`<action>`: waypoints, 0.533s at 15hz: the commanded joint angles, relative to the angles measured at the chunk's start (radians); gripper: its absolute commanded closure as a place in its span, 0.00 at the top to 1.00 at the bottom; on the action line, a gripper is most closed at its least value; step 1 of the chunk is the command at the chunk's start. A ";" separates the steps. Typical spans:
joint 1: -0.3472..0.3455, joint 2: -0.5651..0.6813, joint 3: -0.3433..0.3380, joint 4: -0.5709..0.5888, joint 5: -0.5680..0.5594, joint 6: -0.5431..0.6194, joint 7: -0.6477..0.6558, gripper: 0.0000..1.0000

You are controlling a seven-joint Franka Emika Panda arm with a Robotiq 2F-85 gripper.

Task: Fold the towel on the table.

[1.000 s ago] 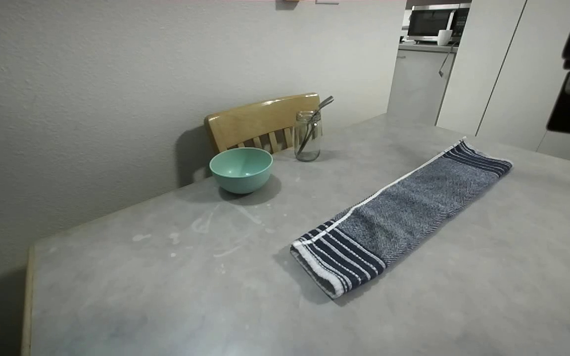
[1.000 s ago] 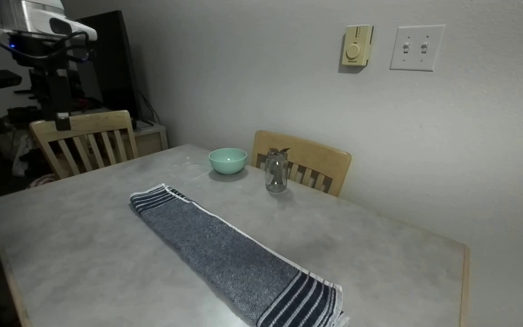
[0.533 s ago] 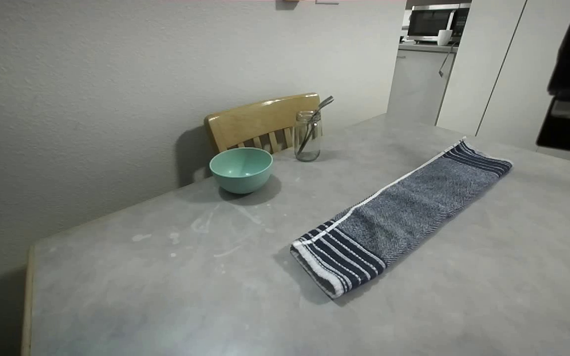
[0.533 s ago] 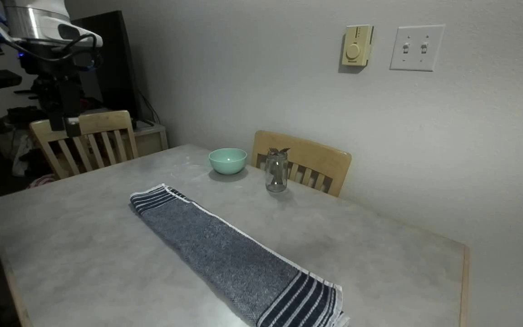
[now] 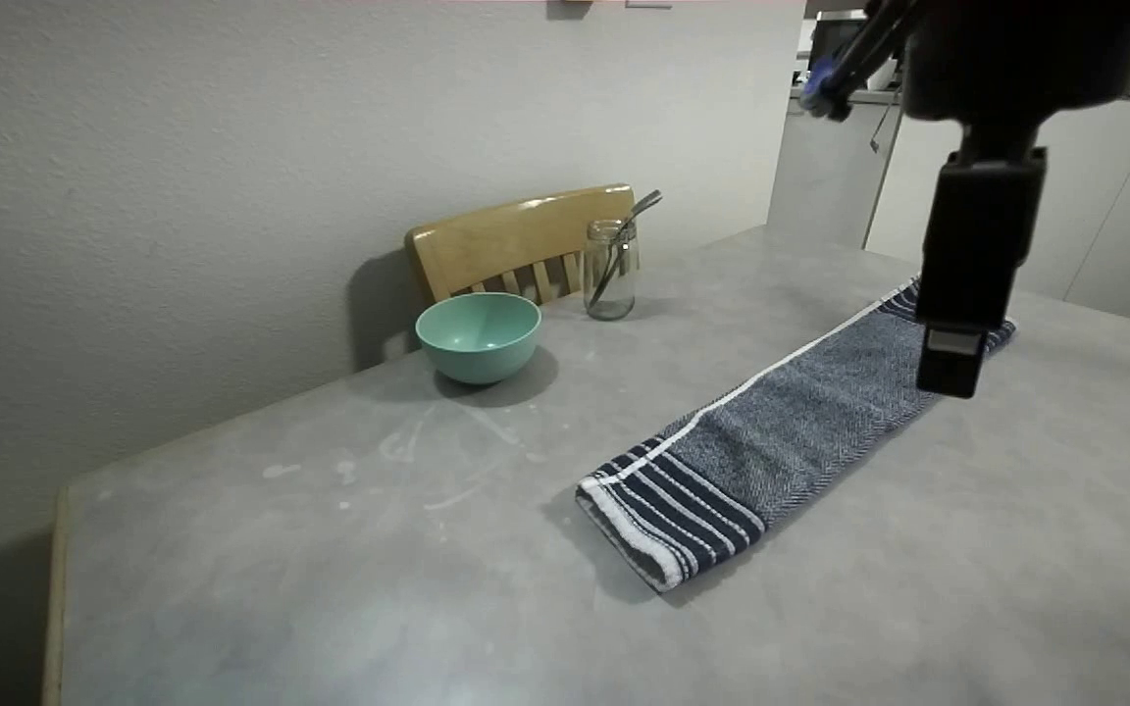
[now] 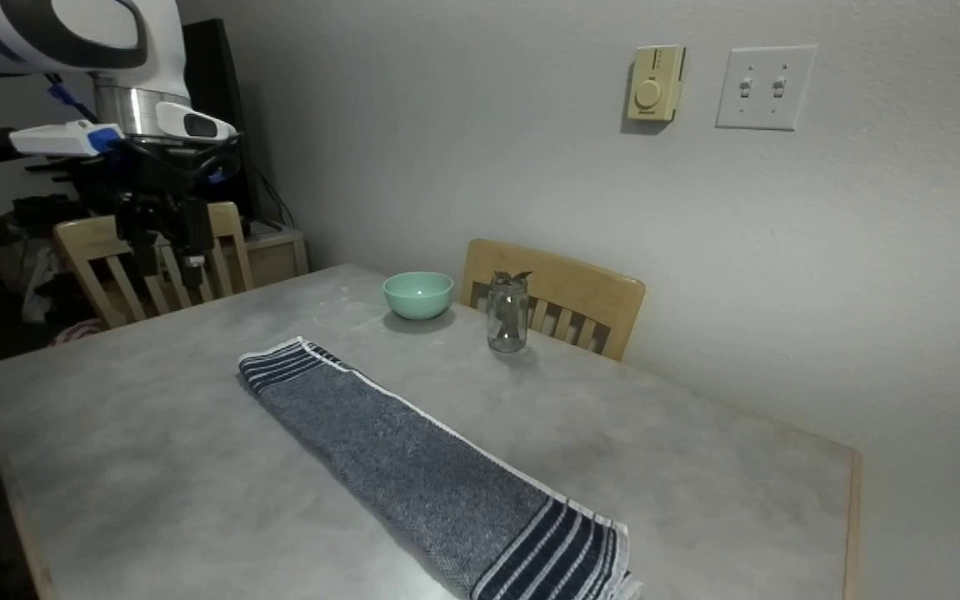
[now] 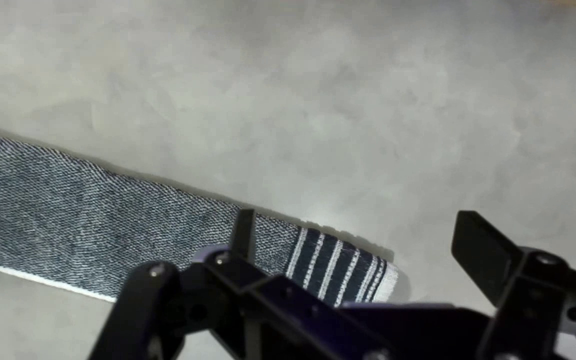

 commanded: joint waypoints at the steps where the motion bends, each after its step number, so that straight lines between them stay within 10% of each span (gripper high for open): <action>1: 0.013 0.023 -0.013 0.014 0.000 0.001 -0.010 1.00; 8: 0.015 0.100 -0.016 0.075 0.042 0.012 0.085 1.00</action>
